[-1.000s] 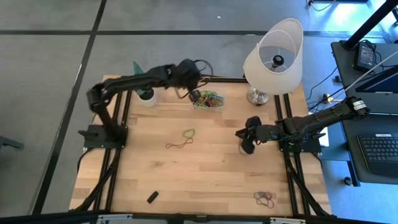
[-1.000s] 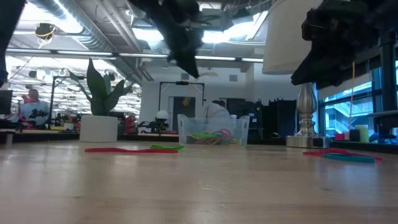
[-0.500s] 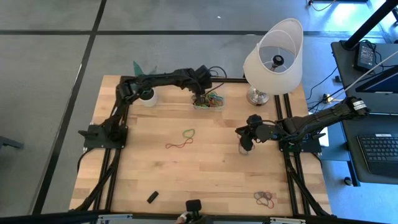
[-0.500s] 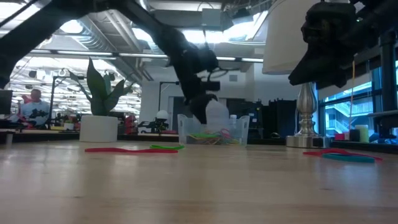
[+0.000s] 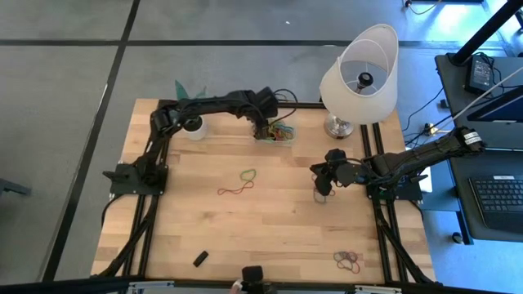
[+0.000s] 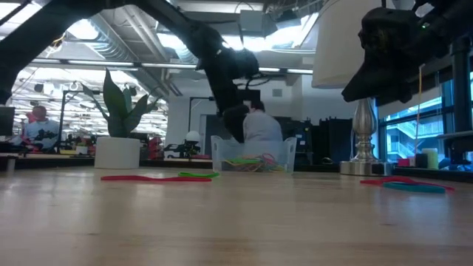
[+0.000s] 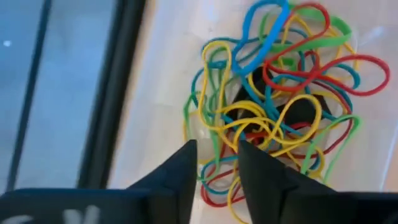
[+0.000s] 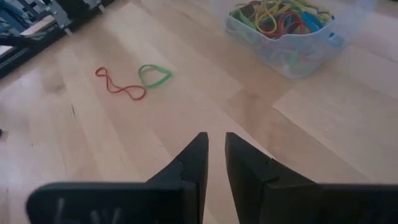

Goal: Pick and place rubber bands into bin
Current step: Put the blue rubber band into the transparent bin

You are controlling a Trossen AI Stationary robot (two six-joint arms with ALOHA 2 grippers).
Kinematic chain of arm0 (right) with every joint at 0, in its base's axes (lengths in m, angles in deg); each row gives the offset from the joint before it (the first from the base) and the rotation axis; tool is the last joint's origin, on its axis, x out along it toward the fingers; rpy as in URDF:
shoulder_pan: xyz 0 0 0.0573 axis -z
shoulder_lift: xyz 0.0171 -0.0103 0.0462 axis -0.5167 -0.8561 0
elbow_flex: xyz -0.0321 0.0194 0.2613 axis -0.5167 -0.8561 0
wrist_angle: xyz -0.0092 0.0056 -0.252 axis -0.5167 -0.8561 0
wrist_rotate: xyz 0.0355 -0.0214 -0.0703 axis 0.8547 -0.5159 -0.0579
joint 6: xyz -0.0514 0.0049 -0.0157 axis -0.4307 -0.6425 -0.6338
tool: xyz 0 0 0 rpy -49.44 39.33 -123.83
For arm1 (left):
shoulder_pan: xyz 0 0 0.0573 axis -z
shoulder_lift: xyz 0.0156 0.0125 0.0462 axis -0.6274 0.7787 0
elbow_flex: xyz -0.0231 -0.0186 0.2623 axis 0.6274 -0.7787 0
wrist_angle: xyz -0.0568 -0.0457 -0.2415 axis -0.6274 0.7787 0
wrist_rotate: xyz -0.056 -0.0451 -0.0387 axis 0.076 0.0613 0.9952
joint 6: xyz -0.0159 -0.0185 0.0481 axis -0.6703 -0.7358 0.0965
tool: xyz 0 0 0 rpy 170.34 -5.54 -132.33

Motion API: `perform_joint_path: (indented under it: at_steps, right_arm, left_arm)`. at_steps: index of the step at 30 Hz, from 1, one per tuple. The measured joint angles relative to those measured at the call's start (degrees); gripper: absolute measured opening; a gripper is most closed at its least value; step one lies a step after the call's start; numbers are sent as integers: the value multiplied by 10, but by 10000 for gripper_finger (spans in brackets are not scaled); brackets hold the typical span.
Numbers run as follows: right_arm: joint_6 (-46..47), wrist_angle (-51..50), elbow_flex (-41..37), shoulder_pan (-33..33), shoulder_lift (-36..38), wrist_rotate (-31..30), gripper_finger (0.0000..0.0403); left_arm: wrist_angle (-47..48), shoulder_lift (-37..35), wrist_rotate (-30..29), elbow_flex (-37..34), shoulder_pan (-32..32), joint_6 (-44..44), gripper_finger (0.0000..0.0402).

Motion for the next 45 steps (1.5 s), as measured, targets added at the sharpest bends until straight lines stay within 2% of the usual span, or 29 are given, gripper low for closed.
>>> perform_joint_path:
  at_steps: [5,11,16,20,25,28,31,36,41,45]
  right_arm:
    - [-1,-5,0,0,0,0,59]
    - [0,-2,0,0,0,0,59]
    - [0,0,0,0,0,0,59]
    - [0,0,0,0,0,1,59]
    - [0,0,0,0,0,1,59]
    - [0,0,0,0,0,1,59]
    - [1,3,0,0,0,9,59]
    - [34,3,7,-3,0,63,53]
    - [51,-88,60,-33,-8,102,8]
    - [102,-198,135,-66,-47,99,6]
  left_arm:
    - [8,-46,-22,0,16,-17,137]
    - [68,-113,-18,0,46,-134,129]
    - [167,-157,-24,0,93,-227,103]
    - [207,-171,-44,0,147,-270,72]
    - [224,-172,-88,-18,227,-326,14]
    - [221,-182,-95,-63,272,-369,4]
    - [178,-214,-96,-131,314,-417,1]
    - [48,-300,-97,-282,368,-478,1]
    - [-111,-407,-101,-432,408,-482,1]
    - [-179,-493,-129,-526,430,-471,1]
